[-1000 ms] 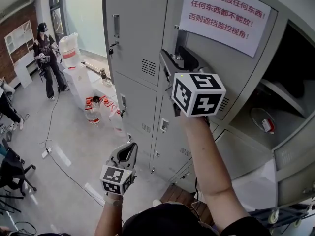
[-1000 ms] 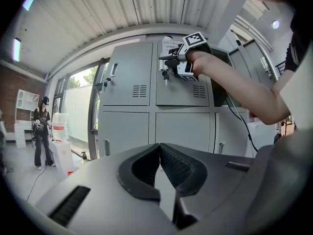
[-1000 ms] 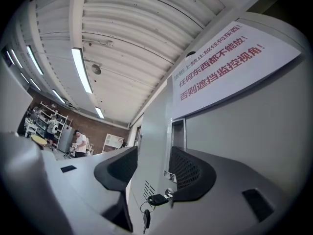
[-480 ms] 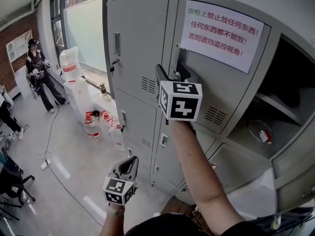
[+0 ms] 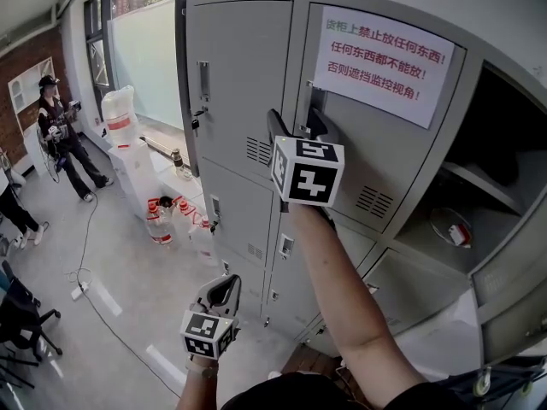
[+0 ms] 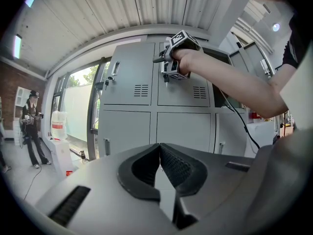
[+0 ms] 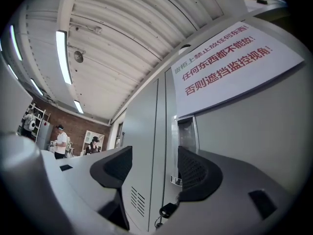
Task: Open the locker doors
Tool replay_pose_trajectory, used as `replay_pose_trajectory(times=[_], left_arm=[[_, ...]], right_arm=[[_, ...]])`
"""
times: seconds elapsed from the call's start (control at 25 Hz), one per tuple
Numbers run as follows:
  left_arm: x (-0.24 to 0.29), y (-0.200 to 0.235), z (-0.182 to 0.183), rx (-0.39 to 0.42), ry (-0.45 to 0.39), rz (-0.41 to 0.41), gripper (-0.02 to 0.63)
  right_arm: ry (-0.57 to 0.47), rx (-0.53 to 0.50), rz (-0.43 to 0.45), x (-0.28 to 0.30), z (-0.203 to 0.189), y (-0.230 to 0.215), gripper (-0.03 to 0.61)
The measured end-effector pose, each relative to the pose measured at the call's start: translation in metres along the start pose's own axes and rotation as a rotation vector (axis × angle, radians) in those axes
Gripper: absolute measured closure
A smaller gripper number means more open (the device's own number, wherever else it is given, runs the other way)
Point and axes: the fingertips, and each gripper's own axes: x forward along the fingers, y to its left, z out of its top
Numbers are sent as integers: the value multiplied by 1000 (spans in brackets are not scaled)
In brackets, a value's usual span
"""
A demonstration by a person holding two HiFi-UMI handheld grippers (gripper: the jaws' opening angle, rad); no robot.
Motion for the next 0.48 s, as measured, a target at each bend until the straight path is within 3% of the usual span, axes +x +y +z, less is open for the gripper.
replay_pose_trajectory(times=[0.24, 0.48], left_arm=[[-5, -6, -4, -5, 7, -13, 595], [-16, -17, -11, -6, 18, -32, 595]], right_arm=[[-3, 35, 74, -14, 4, 13, 281], [-7, 14, 92, -30, 6, 23, 294]])
